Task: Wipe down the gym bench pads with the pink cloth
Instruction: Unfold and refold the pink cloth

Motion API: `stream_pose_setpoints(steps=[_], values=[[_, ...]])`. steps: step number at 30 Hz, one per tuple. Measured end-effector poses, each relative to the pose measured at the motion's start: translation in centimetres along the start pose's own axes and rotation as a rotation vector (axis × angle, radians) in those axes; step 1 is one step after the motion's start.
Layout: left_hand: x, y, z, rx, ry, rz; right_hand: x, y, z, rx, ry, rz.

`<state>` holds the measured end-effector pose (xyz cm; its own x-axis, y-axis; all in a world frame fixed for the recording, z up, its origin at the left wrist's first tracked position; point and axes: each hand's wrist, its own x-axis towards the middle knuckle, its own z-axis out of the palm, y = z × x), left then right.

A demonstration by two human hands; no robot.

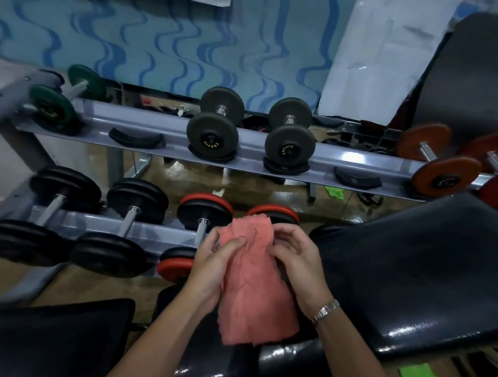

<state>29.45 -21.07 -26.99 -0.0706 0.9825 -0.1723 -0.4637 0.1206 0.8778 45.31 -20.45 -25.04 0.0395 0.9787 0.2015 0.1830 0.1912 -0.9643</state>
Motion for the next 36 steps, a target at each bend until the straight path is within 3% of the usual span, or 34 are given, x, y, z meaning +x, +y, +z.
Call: stream_pose_setpoints(steps=[6,9,14,25,31,36], values=[[0.0,1.7,-1.9,0.066,0.105,0.105,-1.8,0.3,1.2,-0.161,0.015,-0.098],[-0.3,2.4,-2.3,0.068,0.113,0.162,-2.6,0.0,2.4,-0.238,-0.121,-0.056],[-1.1,3.7,-2.5,-0.061,-0.061,0.093,-2.9,-1.4,3.7,0.117,-0.312,0.134],[-1.2,5.0,-3.7,0.55,-0.187,0.244,-2.9,-2.6,4.8,0.766,-0.2,0.505],[-1.4,5.0,-3.9,0.739,-0.286,0.266,-2.3,-2.4,4.6,0.835,-0.187,0.507],[-0.5,5.6,-4.2,0.574,-0.091,0.214,-1.3,-1.4,4.3,0.776,-0.125,0.519]])
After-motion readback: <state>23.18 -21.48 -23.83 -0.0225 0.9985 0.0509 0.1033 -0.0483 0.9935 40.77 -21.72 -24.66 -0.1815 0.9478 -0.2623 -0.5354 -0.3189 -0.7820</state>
